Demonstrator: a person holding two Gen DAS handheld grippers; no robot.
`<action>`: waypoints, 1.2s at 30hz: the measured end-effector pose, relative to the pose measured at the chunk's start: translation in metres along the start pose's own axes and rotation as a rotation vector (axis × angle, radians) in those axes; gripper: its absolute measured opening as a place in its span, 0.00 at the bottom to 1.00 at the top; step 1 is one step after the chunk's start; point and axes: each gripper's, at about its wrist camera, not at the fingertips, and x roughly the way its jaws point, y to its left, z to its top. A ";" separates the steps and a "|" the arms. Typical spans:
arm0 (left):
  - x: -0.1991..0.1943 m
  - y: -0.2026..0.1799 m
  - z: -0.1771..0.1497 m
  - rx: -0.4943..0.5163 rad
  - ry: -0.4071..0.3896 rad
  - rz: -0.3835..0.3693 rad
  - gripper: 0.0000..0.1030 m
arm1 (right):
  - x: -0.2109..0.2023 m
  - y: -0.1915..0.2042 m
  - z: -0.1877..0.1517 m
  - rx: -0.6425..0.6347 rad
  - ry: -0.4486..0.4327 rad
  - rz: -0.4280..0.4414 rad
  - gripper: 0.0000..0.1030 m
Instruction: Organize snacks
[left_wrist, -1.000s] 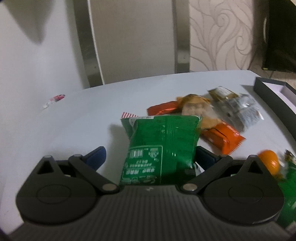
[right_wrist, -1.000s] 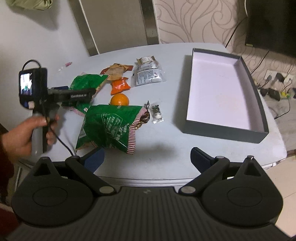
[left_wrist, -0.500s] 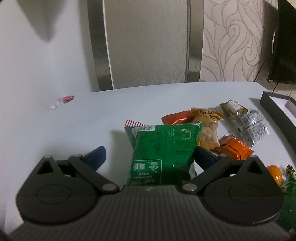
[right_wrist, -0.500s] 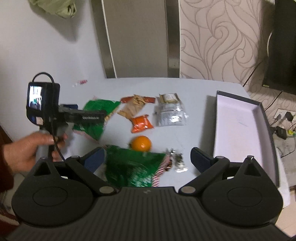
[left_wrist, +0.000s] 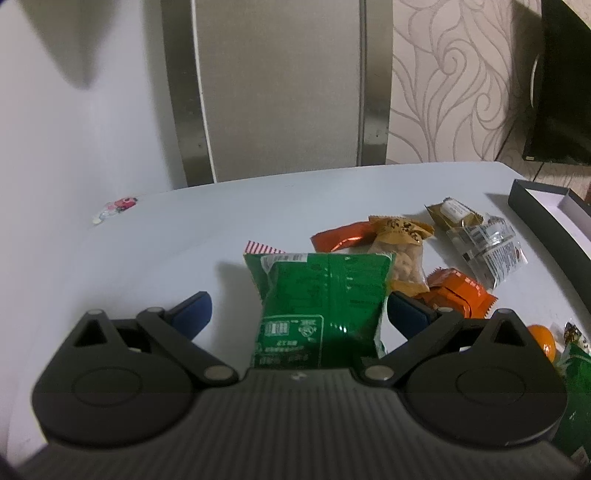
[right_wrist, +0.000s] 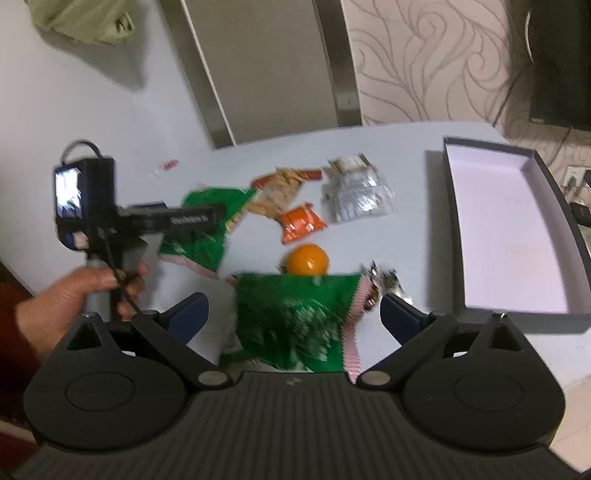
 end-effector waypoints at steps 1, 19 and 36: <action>-0.001 0.000 -0.001 0.002 0.000 -0.004 1.00 | 0.001 -0.001 -0.001 0.004 0.008 -0.006 0.98; -0.009 0.000 -0.014 0.048 0.002 -0.040 1.00 | 0.056 0.008 -0.009 -0.017 0.074 -0.025 0.98; -0.005 0.004 -0.013 0.071 0.007 -0.060 1.00 | 0.082 -0.001 0.007 0.160 0.098 0.026 1.00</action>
